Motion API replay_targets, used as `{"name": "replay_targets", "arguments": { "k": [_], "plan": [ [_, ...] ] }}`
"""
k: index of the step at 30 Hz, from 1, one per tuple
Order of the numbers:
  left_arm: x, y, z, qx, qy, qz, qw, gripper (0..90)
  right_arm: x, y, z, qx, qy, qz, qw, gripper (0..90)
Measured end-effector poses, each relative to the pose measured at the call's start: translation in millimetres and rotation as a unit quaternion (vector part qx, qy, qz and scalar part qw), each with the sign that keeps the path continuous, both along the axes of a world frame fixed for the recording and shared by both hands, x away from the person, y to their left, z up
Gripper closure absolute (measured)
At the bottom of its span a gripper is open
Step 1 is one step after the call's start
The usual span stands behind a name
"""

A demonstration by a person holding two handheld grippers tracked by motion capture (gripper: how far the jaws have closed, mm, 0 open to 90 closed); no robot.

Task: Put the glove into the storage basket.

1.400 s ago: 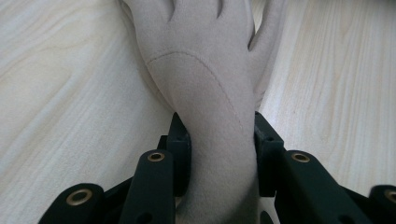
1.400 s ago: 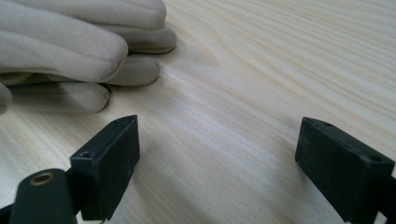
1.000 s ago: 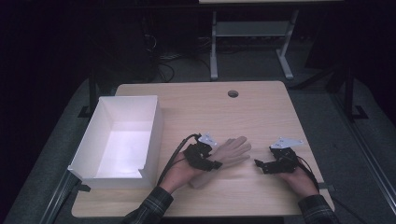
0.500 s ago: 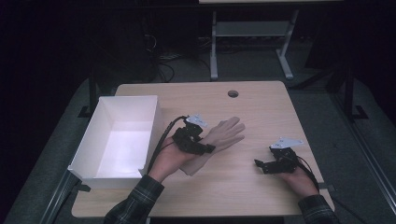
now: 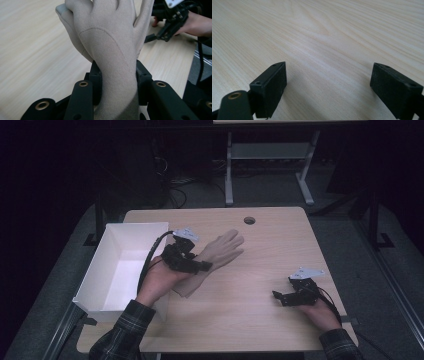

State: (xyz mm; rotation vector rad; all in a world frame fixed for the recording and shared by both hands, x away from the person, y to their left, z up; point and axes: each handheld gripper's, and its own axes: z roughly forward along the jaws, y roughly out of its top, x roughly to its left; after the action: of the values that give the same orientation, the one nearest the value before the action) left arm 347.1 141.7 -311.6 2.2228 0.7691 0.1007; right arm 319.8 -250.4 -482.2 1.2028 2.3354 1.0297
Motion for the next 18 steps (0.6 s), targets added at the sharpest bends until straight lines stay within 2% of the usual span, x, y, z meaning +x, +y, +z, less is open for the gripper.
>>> {"name": "replay_targets", "arguments": {
  "k": [9,18],
  "plan": [
    [3.4,44.6,15.3,-0.005,-0.016,0.045,0.9988,66.5,-0.2,0.2,0.0,0.000,0.000,-0.001,1.0000,13.4],
    [1.2,93.0,18.4,-0.013,-0.021,0.100,0.9946,66.5,-0.7,0.5,0.0,0.000,0.000,-0.002,1.0000,13.4]
  ]
}}
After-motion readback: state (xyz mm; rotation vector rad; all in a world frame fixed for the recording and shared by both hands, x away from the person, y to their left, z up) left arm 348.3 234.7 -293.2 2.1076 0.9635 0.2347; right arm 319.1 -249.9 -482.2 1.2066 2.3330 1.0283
